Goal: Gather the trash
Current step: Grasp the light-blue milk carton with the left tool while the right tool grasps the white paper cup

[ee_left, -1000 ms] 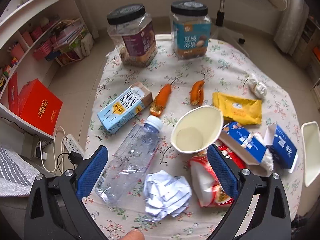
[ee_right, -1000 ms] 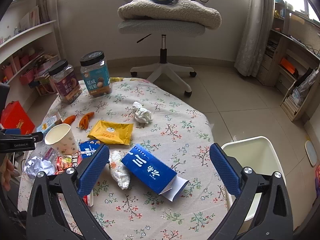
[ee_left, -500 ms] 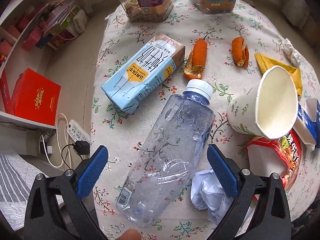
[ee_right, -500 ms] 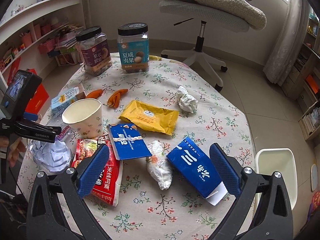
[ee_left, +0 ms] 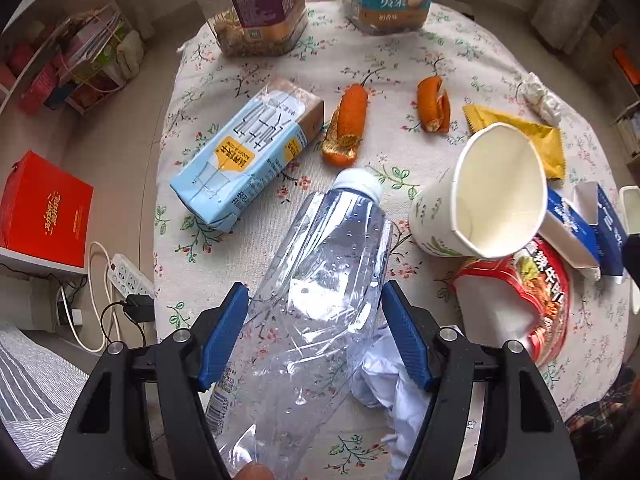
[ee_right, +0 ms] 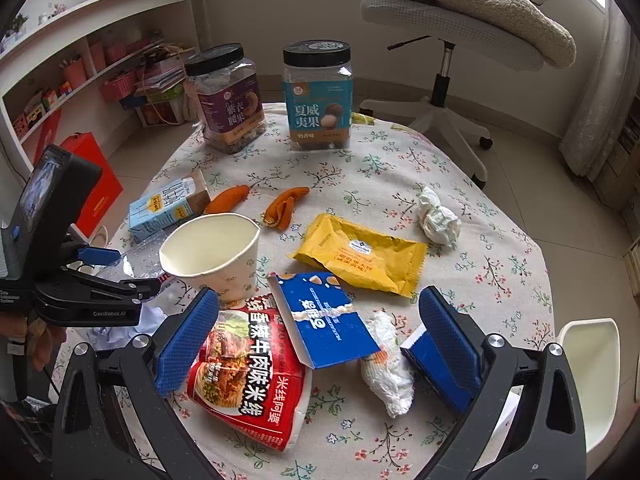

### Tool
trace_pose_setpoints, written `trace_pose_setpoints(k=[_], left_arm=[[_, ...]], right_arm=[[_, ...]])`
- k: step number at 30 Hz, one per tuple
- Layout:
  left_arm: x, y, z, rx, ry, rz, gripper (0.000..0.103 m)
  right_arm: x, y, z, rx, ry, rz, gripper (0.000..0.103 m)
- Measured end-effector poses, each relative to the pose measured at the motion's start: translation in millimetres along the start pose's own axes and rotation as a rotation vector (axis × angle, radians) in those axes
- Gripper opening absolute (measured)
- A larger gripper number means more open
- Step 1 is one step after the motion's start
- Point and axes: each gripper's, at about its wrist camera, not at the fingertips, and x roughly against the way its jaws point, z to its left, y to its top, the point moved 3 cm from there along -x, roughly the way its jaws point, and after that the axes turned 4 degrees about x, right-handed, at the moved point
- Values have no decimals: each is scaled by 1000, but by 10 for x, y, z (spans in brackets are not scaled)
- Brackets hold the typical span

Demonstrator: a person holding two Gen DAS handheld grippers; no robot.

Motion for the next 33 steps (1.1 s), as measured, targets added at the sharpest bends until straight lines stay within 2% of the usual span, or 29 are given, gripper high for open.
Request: trace_pose_setpoints(k=[1,2,5,7,10,13,15,19,22,24,25,29,33], left_arm=[[97,3,15,4,-11,-24,64],[193,5,33,12,-27,-46,56],[483,21,122,54,-79,-108,20],[592,38,196,83,-115,-133,20],[540,39,244,98,-157,-92,20],[433,13,320,105,-126,-36,24],[387,-36,426,135,-103,-5,48],[389,-12,599,185,-89,-6,55],[356,119,597,150,-65,-53,61],[256,213,559,110,-69,-56,68],[171,257,536,88,-58,-40,69],[-169,481,468,-11,72,16,70],[-441,731,436,-88,114,70,70]], right_arm=[[-30,33,54,24,15,2,96],[-68,62,114,54,35,10,96],[-175,123,288,108,93,21,96],[-256,130,393,120,122,36,96],[-363,97,496,131,126,61,96],[-366,69,519,123,135,62,96],[-337,73,499,116,135,56,96],[-280,90,417,90,129,40,96],[-265,89,369,58,143,43,96],[-246,75,349,60,142,46,96],[-233,67,335,64,137,44,96],[-182,80,286,75,144,35,96],[-186,134,268,78,181,32,96]])
